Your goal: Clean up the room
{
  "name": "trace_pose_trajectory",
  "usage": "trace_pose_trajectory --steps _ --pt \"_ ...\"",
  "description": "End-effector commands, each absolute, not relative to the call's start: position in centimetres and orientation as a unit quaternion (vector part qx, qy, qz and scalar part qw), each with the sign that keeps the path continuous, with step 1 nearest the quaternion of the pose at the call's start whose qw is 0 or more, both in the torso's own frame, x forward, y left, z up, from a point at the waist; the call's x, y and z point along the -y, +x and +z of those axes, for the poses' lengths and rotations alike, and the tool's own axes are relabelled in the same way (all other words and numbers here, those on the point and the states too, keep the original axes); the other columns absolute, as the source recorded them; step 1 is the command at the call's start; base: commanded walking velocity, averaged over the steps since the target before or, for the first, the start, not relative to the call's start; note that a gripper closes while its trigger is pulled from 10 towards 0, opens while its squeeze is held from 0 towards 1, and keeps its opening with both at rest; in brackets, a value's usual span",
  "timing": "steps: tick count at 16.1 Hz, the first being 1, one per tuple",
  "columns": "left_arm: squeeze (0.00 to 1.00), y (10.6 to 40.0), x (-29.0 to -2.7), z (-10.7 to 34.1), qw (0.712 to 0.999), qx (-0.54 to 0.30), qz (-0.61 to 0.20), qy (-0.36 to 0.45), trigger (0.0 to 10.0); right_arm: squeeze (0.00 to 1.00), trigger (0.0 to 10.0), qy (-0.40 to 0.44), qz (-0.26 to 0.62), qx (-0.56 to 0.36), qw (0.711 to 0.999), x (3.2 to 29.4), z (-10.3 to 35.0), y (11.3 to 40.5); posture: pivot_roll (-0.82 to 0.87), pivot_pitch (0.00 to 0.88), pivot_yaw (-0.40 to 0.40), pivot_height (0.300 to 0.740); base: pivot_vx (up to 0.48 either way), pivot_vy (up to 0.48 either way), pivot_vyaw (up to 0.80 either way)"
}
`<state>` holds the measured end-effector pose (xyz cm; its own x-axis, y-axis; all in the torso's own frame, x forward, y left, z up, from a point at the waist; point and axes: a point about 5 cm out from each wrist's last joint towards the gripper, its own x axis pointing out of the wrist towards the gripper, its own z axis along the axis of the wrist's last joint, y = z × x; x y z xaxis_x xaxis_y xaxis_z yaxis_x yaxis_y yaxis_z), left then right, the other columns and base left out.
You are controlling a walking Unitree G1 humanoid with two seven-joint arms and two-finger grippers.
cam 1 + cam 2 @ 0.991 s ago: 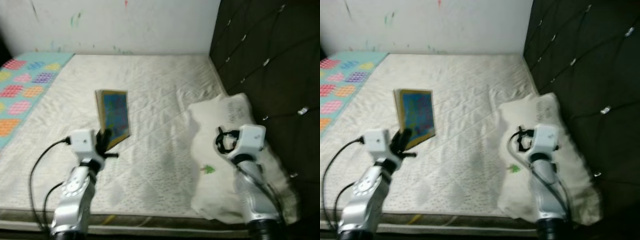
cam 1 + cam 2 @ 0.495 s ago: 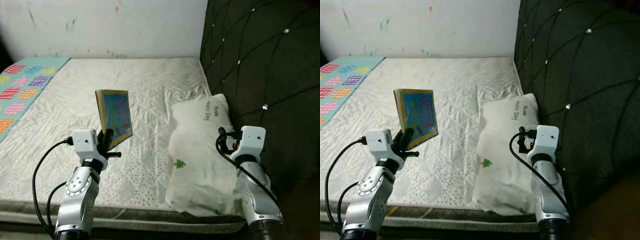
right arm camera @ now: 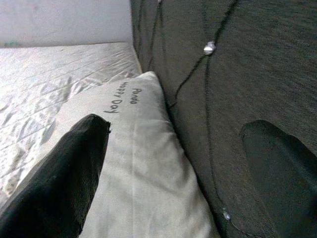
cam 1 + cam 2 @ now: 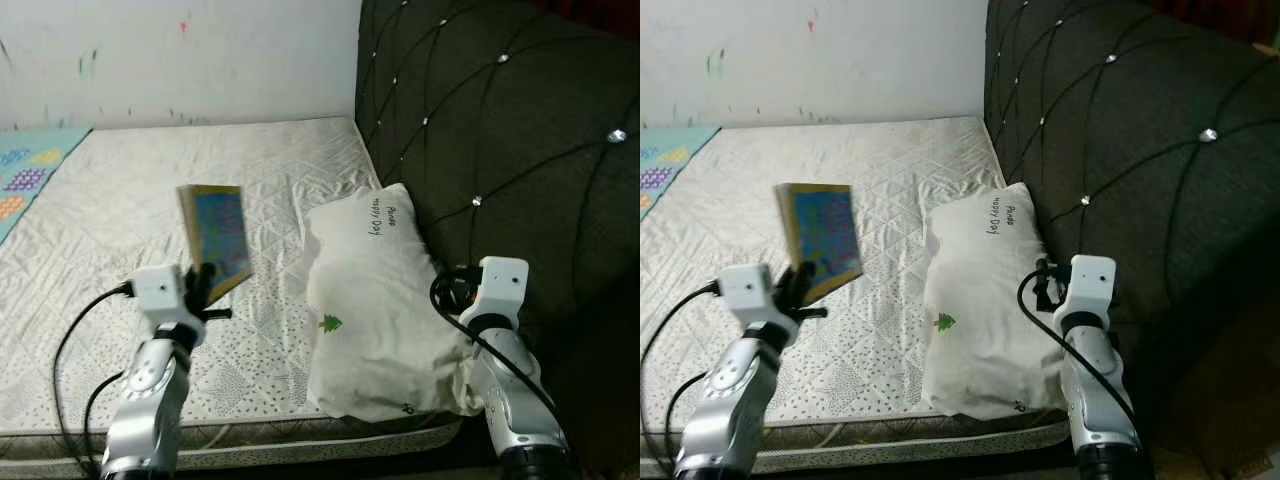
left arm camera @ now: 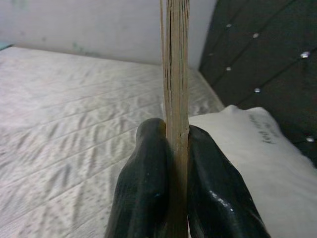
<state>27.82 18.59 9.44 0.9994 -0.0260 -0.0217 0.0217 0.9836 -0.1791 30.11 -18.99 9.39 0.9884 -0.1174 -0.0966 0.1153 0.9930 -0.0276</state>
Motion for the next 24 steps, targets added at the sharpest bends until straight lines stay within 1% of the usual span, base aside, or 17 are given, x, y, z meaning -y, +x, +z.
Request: trace_pose_trajectory --steps 1,3,5,8,10,12,13,15,17,24 --pt "0.0 27.7 -19.3 10.4 0.997 0.009 -0.003 -0.081 10.0 0.0 10.0 -0.012 -0.05 -0.042 0.998 18.8 10.0 30.2 0.05 0.054 0.036 0.74 0.0 0.0 0.0" --pt "0.0 27.2 -19.5 10.6 0.997 0.011 0.0 -0.08 10.0 0.0 10.0 -0.013 -0.043 -0.046 0.998 18.9 10.0 30.0 0.06 0.08 0.029 0.74 0.0 0.0 0.0" --pt "0.0 26.6 -20.1 10.8 0.997 0.014 0.019 -0.071 10.0 0.0 10.0 0.003 -0.021 -0.049 0.999 18.2 10.1 29.8 0.06 0.121 0.022 0.74 0.0 0.0 0.0" --pt "0.0 26.0 -20.2 10.5 0.997 0.006 0.034 -0.063 10.0 0.0 10.0 0.007 -0.001 -0.059 0.998 17.4 9.9 29.4 0.08 0.158 0.011 0.74 0.0 0.0 0.0" --pt "0.0 25.6 -20.1 10.8 0.998 0.011 0.03 -0.054 10.0 0.0 10.0 -0.003 0.013 -0.072 0.997 17.1 9.4 29.1 0.09 0.166 0.0 0.74 0.0 0.0 0.0" --pt "0.0 25.7 -20.6 10.9 0.997 0.02 0.052 -0.06 10.0 0.0 10.0 -0.014 0.026 -0.078 0.997 17.0 9.1 29.8 0.09 0.16 -0.008 0.74 0.0 0.0 0.0" --pt "0.0 25.7 -20.5 10.8 0.996 0.019 0.05 -0.07 10.0 0.0 10.0 -0.013 0.032 -0.079 0.996 16.8 9.1 30.0 0.09 0.16 -0.008 0.74 0.0 0.0 0.0" --pt "0.0 25.6 -20.0 10.9 0.998 0.023 0.035 -0.052 10.0 0.0 10.0 -0.028 0.053 -0.071 0.996 16.0 9.3 30.1 0.1 0.16 -0.019 0.74 0.0 0.0 0.0" --pt "0.0 25.4 -19.6 11.0 0.998 0.026 0.03 -0.043 10.0 0.0 10.0 -0.036 0.064 -0.055 0.996 15.7 9.9 30.0 0.11 0.164 -0.027 0.74 0.0 0.0 0.0" --pt "0.0 25.0 -19.7 11.0 0.998 0.024 0.049 -0.045 10.0 0.0 10.0 -0.056 0.082 -0.064 0.993 15.9 9.4 29.7 0.1 0.198 -0.042 0.74 0.0 0.0 0.0"
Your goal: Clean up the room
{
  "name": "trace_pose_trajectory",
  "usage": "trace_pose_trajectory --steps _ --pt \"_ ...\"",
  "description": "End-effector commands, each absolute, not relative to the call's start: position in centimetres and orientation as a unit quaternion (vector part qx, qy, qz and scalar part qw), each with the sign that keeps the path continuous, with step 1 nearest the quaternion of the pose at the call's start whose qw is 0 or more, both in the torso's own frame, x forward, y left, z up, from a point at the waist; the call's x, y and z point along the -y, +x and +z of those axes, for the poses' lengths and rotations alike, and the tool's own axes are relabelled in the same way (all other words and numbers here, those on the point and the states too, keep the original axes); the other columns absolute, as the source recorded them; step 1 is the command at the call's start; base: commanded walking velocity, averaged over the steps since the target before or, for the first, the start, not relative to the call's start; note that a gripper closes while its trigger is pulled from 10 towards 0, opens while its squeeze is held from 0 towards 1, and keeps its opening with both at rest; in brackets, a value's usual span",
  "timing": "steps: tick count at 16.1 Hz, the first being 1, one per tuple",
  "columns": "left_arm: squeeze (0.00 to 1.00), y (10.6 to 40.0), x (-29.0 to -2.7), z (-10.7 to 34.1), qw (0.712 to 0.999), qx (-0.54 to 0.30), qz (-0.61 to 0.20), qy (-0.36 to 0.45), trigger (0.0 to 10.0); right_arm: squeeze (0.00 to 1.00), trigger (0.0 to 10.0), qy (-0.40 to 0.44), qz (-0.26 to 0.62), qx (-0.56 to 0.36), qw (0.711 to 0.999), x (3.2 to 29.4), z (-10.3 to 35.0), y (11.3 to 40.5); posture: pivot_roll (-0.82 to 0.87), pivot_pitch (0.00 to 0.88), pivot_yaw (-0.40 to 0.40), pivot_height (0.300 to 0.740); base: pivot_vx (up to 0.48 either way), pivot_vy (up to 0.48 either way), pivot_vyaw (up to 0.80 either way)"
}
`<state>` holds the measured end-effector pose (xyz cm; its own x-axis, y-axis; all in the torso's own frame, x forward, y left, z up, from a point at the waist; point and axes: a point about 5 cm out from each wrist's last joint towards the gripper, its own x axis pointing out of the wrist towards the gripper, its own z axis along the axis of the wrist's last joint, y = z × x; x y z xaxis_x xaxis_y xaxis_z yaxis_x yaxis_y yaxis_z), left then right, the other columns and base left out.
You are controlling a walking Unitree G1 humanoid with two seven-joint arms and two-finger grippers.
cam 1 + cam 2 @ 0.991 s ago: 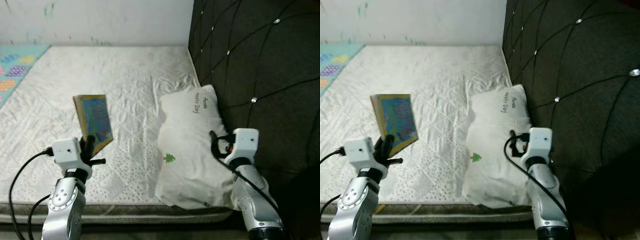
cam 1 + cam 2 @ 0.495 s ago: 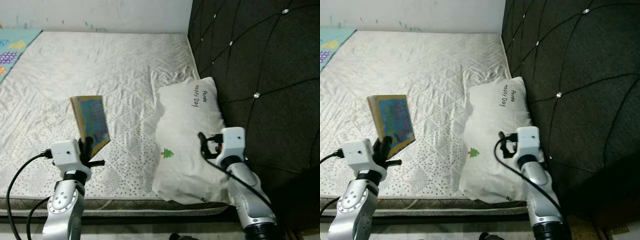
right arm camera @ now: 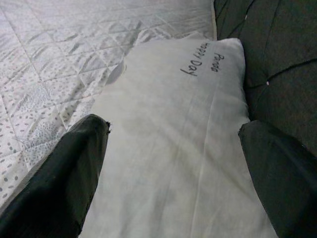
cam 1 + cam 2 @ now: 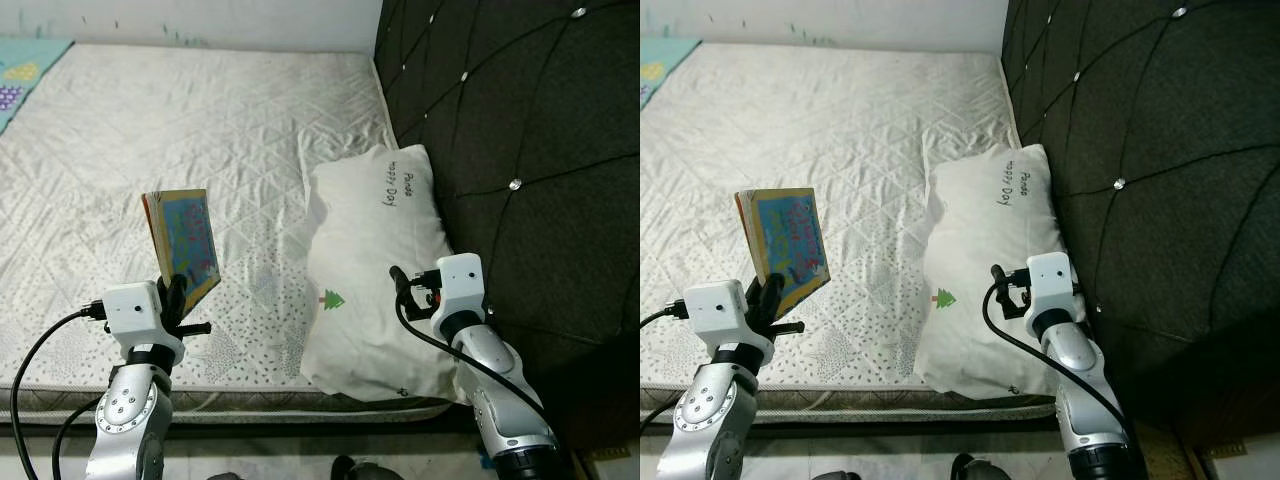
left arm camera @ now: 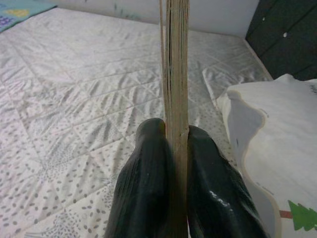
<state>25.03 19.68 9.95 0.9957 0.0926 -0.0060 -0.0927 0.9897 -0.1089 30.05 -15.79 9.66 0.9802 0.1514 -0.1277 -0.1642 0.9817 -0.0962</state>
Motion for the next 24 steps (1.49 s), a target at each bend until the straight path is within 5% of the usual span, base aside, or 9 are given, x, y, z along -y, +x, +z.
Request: trace_pose_trajectory --steps 1,18,24 --pt "0.0 25.01 -19.73 11.0 0.997 0.023 0.051 -0.048 10.0 0.0 10.0 -0.056 0.081 -0.064 0.993 15.97 9.41 29.72 0.1 0.201 -0.042 0.74 0.0 0.0 0.0" --pt "0.0 25.13 -19.97 10.95 0.996 0.017 0.073 -0.057 10.0 0.0 10.0 -0.064 0.095 -0.067 0.991 15.71 9.27 29.71 0.11 0.21 -0.042 0.596 0.0 0.0 0.0" --pt "0.0 25.4 -19.97 11.03 0.995 0.018 0.075 -0.061 10.0 0.0 10.0 -0.068 0.102 -0.067 0.99 15.48 9.2 29.99 0.11 0.208 -0.044 0.596 0.0 0.0 0.0"
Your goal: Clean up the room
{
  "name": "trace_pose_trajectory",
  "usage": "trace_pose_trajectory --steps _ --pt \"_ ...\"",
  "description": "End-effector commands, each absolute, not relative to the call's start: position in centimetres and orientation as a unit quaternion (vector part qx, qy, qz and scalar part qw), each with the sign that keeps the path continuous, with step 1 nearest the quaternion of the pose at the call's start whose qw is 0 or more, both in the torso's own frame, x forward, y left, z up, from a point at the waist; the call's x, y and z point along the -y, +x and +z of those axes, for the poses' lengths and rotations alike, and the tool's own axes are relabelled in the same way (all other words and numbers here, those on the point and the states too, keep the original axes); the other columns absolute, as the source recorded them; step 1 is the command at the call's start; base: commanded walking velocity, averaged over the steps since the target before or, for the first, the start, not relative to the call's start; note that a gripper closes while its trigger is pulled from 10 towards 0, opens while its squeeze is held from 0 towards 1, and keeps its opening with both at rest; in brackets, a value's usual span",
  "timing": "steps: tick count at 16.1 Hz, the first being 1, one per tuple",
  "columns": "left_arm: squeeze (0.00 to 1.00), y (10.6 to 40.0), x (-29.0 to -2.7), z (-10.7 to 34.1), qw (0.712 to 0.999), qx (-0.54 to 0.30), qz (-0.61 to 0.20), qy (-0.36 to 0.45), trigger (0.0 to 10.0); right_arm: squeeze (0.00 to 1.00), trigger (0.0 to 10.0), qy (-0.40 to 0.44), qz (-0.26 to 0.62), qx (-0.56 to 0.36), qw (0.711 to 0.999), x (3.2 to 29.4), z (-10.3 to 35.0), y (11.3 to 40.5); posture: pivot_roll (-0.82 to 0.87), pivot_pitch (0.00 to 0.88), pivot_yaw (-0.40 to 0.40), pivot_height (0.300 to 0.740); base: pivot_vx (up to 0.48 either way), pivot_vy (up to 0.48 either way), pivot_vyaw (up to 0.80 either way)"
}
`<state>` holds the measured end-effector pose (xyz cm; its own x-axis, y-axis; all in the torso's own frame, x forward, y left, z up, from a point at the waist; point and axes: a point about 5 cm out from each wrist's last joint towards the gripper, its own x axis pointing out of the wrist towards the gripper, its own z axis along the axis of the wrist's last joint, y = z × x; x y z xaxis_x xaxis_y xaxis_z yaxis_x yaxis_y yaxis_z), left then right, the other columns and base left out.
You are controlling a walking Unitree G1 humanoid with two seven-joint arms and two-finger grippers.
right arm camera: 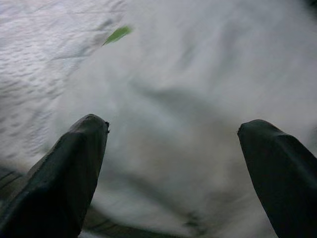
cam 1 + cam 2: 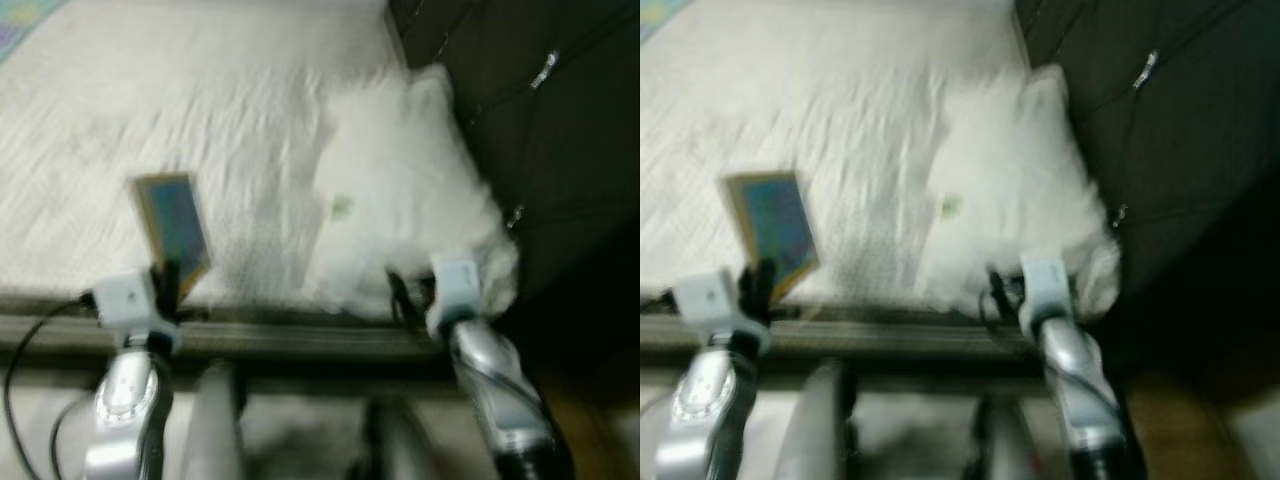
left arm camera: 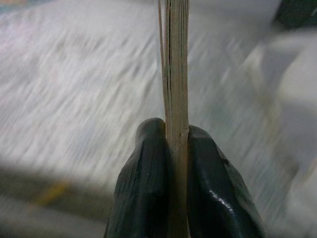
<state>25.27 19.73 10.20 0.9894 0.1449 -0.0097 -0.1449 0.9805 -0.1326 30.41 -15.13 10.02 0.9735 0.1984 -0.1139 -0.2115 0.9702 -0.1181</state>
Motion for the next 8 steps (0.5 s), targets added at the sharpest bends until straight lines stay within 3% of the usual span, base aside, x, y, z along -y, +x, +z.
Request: trace_pose_trajectory --steps 1,8 --pt "0.0 25.4 -19.99 11.04 0.995 0.018 0.076 -0.061 10.0 0.0 10.0 -0.069 0.104 -0.068 0.99 15.45 9.19 30.0 0.11 0.208 -0.044 0.596 0.0 0.0 0.0" --pt "0.0 25.43 -20.06 11.02 0.994 0.018 0.081 -0.065 10.0 0.0 10.0 -0.072 0.109 -0.069 0.989 15.38 9.13 30.1 0.1 0.213 -0.048 0.591 0.0 0.0 0.0"
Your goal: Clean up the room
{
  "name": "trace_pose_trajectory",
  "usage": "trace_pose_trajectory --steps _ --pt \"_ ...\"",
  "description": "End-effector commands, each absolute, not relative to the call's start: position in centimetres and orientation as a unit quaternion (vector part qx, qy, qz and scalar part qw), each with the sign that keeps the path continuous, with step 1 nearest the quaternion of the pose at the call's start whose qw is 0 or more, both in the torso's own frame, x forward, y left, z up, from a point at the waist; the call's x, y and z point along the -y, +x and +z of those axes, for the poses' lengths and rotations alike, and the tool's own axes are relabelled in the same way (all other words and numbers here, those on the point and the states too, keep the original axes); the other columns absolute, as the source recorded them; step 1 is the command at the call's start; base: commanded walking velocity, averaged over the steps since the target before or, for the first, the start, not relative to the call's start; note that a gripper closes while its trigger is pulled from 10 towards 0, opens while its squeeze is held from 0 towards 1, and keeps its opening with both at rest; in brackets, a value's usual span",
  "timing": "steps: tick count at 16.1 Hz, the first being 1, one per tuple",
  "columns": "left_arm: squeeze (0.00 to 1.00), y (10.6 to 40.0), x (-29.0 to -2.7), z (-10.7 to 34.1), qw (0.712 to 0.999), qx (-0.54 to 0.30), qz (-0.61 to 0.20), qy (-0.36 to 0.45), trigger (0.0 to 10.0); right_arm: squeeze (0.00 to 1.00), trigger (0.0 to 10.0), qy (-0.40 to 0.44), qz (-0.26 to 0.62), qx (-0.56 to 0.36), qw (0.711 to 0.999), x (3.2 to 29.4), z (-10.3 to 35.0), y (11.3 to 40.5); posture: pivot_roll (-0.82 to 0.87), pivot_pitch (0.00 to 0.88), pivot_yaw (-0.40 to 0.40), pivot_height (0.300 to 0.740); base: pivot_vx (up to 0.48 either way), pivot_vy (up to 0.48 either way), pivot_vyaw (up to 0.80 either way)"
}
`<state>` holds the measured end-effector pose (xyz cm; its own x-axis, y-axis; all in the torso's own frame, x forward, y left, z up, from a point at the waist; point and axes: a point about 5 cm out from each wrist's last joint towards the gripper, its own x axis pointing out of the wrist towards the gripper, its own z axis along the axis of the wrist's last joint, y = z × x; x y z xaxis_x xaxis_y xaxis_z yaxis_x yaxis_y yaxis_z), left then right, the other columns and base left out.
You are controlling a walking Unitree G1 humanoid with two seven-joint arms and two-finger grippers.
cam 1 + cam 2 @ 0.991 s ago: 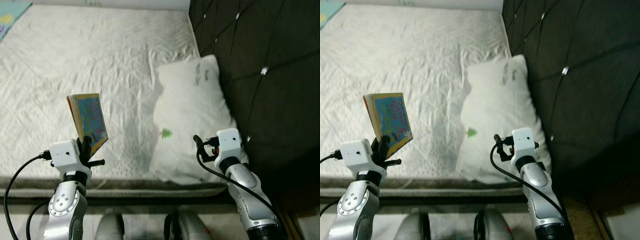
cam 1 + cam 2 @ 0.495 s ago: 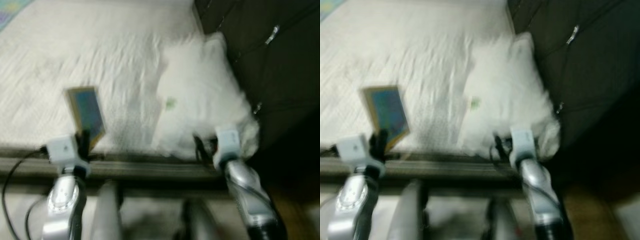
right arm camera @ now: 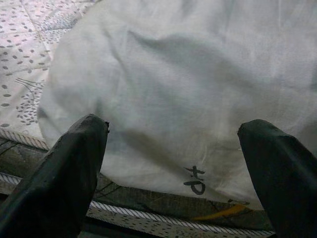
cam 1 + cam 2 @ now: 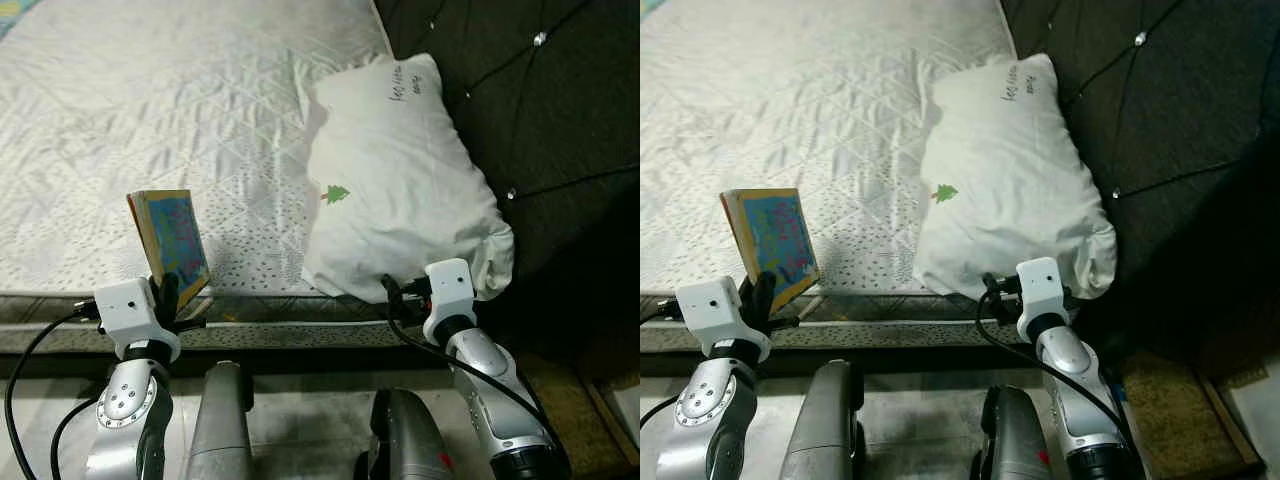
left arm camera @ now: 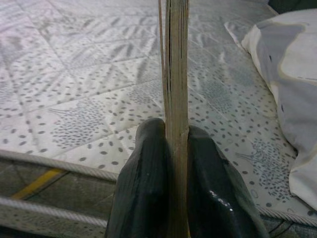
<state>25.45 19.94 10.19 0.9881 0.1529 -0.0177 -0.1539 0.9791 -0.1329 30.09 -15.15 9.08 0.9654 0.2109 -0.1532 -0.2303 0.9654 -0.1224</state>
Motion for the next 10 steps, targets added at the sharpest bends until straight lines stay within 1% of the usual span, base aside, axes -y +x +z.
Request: trace_pose_trajectory --steps 1,2,7,10 --pt "0.0 25.4 -20.1 11.0 0.994 0.017 0.081 -0.066 10.0 0.0 10.0 -0.073 0.111 -0.069 0.989 15.4 9.1 30.1 0.1 0.213 -0.048 0.581 0.0 0.0 0.0" --pt "0.0 25.4 -20.1 11.0 0.994 0.018 0.081 -0.066 10.0 0.0 10.0 -0.073 0.111 -0.069 0.989 15.4 9.1 30.1 0.1 0.213 -0.048 0.566 0.0 0.0 0.0" --pt "0.0 25.9 -20.1 11.5 0.994 0.025 0.068 -0.08 10.0 0.0 10.0 -0.069 0.108 -0.065 0.99 15.5 9.3 30.1 0.1 0.217 -0.05 0.566 0.0 0.0 0.0" --pt "0.0 26.7 -21.0 12.0 0.993 0.034 0.075 -0.082 10.0 0.0 10.0 -0.069 0.108 -0.063 0.99 15.5 9.3 30.1 0.09 0.219 -0.055 0.562 0.0 0.0 0.0"
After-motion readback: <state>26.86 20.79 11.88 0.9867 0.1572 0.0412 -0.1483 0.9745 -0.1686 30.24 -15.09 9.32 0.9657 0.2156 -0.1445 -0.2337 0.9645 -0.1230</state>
